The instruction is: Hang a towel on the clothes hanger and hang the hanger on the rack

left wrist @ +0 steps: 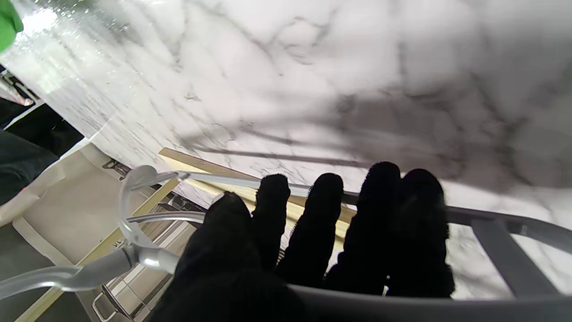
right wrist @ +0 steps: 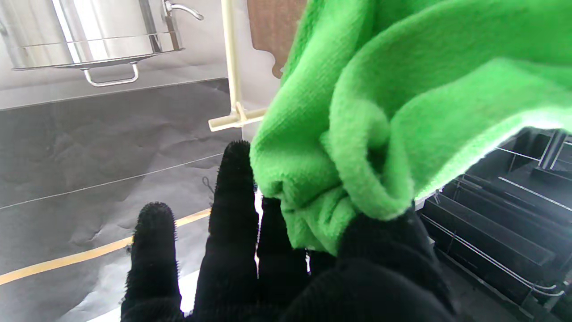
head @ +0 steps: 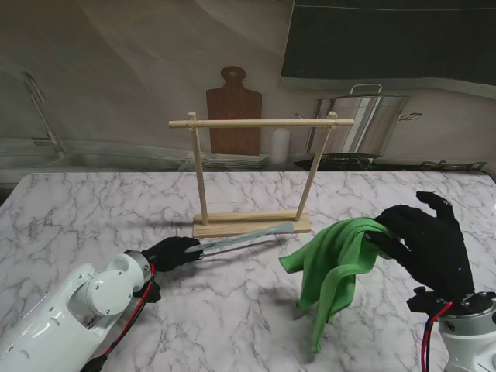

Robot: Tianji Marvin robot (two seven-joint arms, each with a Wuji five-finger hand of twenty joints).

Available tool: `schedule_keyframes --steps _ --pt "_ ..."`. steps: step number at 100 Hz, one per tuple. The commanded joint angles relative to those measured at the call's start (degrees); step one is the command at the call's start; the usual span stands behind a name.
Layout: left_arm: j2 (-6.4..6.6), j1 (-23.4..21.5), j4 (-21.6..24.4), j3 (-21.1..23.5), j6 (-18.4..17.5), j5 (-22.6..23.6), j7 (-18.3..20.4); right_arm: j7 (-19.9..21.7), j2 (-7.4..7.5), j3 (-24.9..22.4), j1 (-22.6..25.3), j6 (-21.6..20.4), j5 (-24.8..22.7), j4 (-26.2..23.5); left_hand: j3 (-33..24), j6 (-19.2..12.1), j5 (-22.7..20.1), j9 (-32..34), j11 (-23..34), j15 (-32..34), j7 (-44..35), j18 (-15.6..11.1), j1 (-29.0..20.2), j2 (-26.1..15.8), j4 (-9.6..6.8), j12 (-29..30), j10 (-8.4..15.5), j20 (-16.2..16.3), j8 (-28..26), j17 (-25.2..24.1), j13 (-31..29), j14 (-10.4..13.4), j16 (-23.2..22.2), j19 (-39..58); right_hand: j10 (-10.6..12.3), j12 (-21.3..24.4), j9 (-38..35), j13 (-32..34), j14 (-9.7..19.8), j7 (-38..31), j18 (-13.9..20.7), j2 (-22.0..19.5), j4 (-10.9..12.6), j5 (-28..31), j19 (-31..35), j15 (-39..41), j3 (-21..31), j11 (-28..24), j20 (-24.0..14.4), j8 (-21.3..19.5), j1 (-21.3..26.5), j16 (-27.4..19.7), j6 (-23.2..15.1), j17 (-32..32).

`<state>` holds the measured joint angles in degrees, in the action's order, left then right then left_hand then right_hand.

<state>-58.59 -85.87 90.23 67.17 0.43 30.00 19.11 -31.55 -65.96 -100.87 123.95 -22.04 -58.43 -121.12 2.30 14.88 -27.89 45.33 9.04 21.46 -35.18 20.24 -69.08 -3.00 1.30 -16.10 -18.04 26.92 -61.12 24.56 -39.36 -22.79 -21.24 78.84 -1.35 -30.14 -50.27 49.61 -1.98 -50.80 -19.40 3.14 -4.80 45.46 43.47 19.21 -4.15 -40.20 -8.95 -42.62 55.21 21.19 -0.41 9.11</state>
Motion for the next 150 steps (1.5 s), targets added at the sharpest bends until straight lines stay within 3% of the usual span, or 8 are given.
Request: schedule_keyframes --steps 1,39,89,95,101,106,115,150 --pt "-0.97 1.1 -0.2 -1.0 0.1 -0.5 2.0 0.1 -0.29 -0.2 1.1 -0.8 0.2 -0.9 0.1 -2.2 2.3 -2.6 -1.9 -1.1 -0.5 2.2 -2.7 -8.8 0.61 1.1 -1.4 -1.5 -1.7 -0.2 1.9 -3.1 1.5 -22.7 -0.3 -0.8 -0.5 1.1 -0.6 -2.2 -1.8 -1.6 2.1 4.0 0.5 0.7 2.6 -0.9 -0.9 -1.1 5.9 0.6 -1.8 -0.3" --pt "-1.1 5.8 -2.1 -6.3 1.6 -5.5 4.2 1.4 -0.88 -1.8 2.3 -3.8 3.1 -2.0 0.0 -4.1 2.6 1.5 -1.9 3.1 0.6 -0.2 -1.8 -8.7 0.66 -1.8 -0.9 0.5 -2.4 0.7 -2.4 -0.7 -1.1 -18.0 -0.1 -1.0 -0.5 1.1 -0.6 -1.7 -1.8 -1.6 2.0 3.9 0.4 0.5 2.6 -0.5 -1.6 -1.3 5.8 0.7 -2.0 -0.1" --pt "-1.09 6.7 -2.8 -7.4 -4.3 -3.5 2.6 2.0 -0.82 -1.4 2.0 -3.1 3.4 -1.9 0.1 -6.4 1.1 -17.4 29.7 26.6 1.1 -8.5 -0.8 -8.3 0.97 -47.7 7.1 30.4 -0.9 -16.3 14.0 7.3 -56.4 -9.6 -0.2 -1.3 0.0 0.7 -0.5 -1.3 -1.6 -1.7 2.0 3.7 0.5 0.4 2.6 -0.5 -2.5 -1.4 5.9 0.8 -2.3 -0.1" --pt "-1.2 6.7 -3.0 -7.5 -4.4 -3.2 2.0 2.0 -0.78 -1.4 1.9 -3.1 3.3 -1.9 0.1 -6.4 1.5 -19.1 23.8 22.4 0.8 -9.5 -0.9 -8.4 0.98 -42.7 5.8 31.4 -1.5 -14.9 15.0 6.4 -53.7 -9.2 -0.2 -1.4 0.0 0.6 -0.5 -1.3 -1.6 -1.7 2.0 3.6 0.5 0.4 2.6 -0.6 -2.5 -1.4 5.8 0.8 -2.4 -0.1" --pt "-1.36 6.6 -3.1 -7.6 -3.9 -3.5 1.5 2.0 -0.76 -1.3 1.8 -3.1 3.2 -1.9 0.1 -5.8 2.3 -19.9 10.9 8.2 0.1 -10.1 -1.1 -8.7 0.95 -22.5 1.9 29.2 -2.9 -13.2 16.0 3.9 -34.5 -11.7 -0.1 -1.4 0.1 0.6 -0.5 -1.3 -1.6 -1.7 2.0 3.6 0.4 0.4 2.6 -0.6 -2.6 -1.4 5.8 0.8 -2.4 -0.2" --pt "-1.48 6.6 -3.2 -7.6 -3.4 -3.8 1.2 2.0 -0.76 -1.2 1.7 -3.1 3.2 -1.8 0.2 -5.7 3.4 -18.6 2.5 -2.2 -0.5 -7.6 -1.1 -9.3 0.93 -10.5 0.0 20.1 -4.7 -13.5 15.1 2.2 -16.1 -21.5 -0.2 -1.4 0.1 0.6 -0.4 -1.3 -1.6 -1.7 2.0 3.6 0.4 0.4 2.6 -0.7 -2.6 -1.4 5.8 0.8 -2.4 -0.3" --pt "-1.56 6.5 -2.9 -7.5 -1.6 -5.0 1.6 2.0 -0.76 -1.1 1.6 -3.1 3.3 -1.8 0.3 -9.0 6.4 -14.3 -3.7 -7.1 -0.7 -1.0 0.6 -10.9 1.03 -3.0 -1.7 3.6 -7.0 -11.0 12.8 -1.9 -3.4 -33.0 -0.1 -1.4 0.1 0.5 -0.3 -1.2 -1.6 -1.7 2.0 3.5 0.3 0.4 2.6 -0.7 -2.7 -1.4 5.8 0.8 -2.4 -0.3" --pt "-2.14 7.4 -3.7 -8.6 1.3 -11.8 2.6 1.9 -0.86 -0.7 0.8 -4.0 4.0 -1.8 0.5 -11.4 8.7 -0.5 -2.7 0.3 -1.5 2.2 2.5 -11.9 1.19 -1.3 -3.4 -1.3 -7.8 3.5 -0.2 -3.7 -0.4 -24.6 -0.2 -1.4 0.2 0.5 -0.3 -1.2 -1.6 -1.8 2.0 3.4 0.1 0.4 2.6 -0.7 -2.9 -1.4 5.8 0.8 -2.6 -0.4"
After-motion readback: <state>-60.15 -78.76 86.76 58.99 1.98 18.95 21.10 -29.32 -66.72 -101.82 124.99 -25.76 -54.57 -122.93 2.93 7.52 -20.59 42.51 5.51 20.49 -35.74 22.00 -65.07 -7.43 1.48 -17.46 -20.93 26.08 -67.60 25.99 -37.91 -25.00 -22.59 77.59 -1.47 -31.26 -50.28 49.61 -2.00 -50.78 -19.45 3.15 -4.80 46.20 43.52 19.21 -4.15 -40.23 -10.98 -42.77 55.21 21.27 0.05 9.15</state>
